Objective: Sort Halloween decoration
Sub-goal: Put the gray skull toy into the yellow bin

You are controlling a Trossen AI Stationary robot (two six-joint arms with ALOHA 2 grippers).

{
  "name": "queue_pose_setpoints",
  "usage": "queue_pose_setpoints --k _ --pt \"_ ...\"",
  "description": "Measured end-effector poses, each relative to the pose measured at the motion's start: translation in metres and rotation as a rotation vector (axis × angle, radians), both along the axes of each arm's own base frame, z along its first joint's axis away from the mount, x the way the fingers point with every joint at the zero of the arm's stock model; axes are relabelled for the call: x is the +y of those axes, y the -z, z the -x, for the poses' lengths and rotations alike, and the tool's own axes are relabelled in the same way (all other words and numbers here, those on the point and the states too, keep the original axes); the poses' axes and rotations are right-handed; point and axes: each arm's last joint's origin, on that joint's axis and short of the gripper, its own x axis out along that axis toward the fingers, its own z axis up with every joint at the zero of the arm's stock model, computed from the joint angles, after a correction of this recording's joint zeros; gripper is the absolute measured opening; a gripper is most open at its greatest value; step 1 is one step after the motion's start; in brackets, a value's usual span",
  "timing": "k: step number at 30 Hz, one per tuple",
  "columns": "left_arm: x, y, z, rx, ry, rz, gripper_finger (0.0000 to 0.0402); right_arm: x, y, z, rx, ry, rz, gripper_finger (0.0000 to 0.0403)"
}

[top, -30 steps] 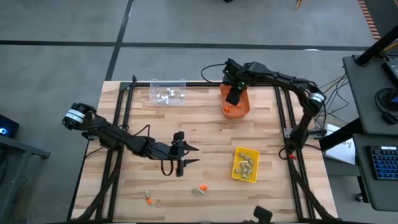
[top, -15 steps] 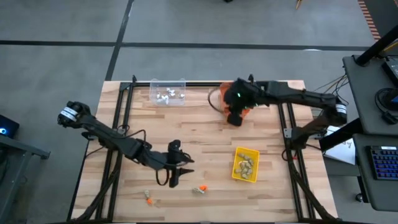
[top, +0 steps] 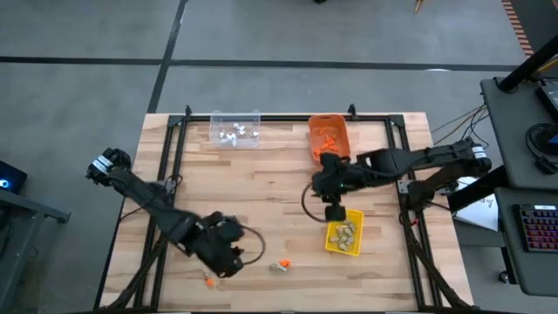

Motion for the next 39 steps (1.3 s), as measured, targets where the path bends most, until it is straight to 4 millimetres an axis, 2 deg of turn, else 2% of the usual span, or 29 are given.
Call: queue_pose_setpoints --k 6,13,22,39 --pt "-0.023 0.011 0.026 0.148 -0.186 0.133 0.0164 0.017 0.006 0.0 0.02 -0.037 -0.009 0.0079" --pt "-0.047 0.035 0.045 0.269 -0.32 0.22 0.0164 0.024 0.01 -0.006 0.007 -0.059 -0.01 0.0079" --pt "-0.063 0.061 0.056 0.473 -0.459 0.224 0.0164 0.025 0.016 -0.011 0.018 -0.08 0.006 0.0079" --pt "-0.075 0.097 0.049 0.539 -0.578 0.158 0.0165 0.025 0.016 -0.011 0.018 -0.136 0.05 0.0079"
